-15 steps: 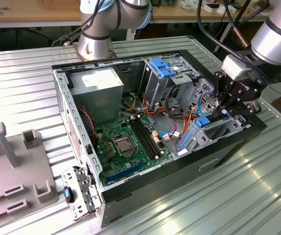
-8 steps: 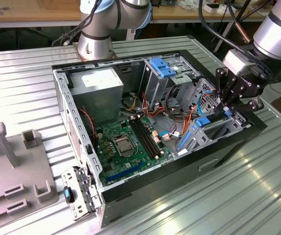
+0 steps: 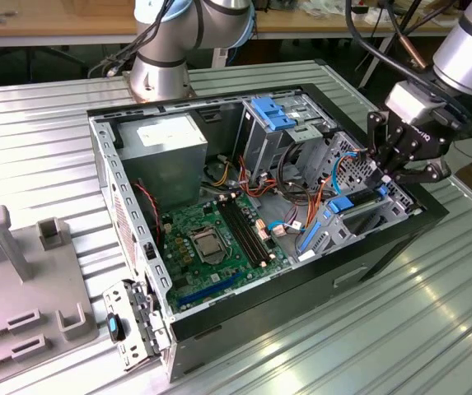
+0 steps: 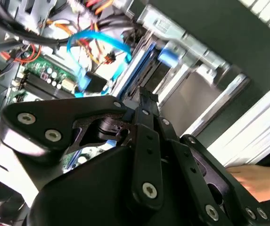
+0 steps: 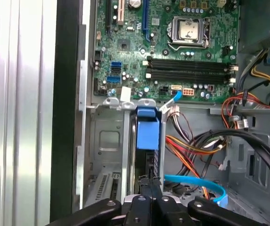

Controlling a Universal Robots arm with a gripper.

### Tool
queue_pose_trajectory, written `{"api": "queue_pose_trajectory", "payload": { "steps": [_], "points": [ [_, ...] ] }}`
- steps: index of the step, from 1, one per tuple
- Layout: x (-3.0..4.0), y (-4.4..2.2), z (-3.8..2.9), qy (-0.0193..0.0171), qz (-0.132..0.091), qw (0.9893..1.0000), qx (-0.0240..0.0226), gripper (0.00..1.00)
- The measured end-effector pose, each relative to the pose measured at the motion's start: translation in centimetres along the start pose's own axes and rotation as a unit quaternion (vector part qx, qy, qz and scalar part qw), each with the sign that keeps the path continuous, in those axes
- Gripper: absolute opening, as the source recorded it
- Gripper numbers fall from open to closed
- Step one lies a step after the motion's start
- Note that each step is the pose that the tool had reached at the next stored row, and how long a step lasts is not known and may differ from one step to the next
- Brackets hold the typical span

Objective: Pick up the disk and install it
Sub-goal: 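Insert the first disk wire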

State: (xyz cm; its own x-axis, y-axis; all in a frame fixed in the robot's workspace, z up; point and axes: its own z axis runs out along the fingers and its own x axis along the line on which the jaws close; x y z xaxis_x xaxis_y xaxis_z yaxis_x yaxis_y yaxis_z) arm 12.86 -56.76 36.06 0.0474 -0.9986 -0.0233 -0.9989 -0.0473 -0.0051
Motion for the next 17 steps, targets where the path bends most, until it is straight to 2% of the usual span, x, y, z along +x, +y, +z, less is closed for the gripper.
{"api": "queue_pose_trajectory", "payload": {
  "steps": [2,3,5,6,9,12,14,15,17],
  "points": [
    [0.05,-0.94,0.01,-0.0001,0.0,1.0,-0.0016,0.11],
    [0.06,-1.21,0.01,-0.0001,0.0,1.0,-0.0023,0.11],
    [0.12,-2.49,0.01,-0.0003,0.0,1.0,-0.0054,0.11],
    [0.19,-4.17,0.02,-0.0006,-0.001,1.0,-0.0091,0.11],
    [0.2,-4.63,0.02,-0.0012,-0.003,1.0,-0.0095,0.11],
    [0.19,-4.69,0.02,-0.0011,-0.021,0.9997,-0.0099,0.11],
    [0.17,-4.7,0.02,-0.001,-0.041,0.9991,-0.0104,0.11],
    [0.12,-4.7,0.01,-0.0009,-0.056,0.9984,-0.0108,0.11],
    [-0.13,-4.71,-0.23,0.001,-0.061,0.9981,-0.0111,0.11]
  ]
}}
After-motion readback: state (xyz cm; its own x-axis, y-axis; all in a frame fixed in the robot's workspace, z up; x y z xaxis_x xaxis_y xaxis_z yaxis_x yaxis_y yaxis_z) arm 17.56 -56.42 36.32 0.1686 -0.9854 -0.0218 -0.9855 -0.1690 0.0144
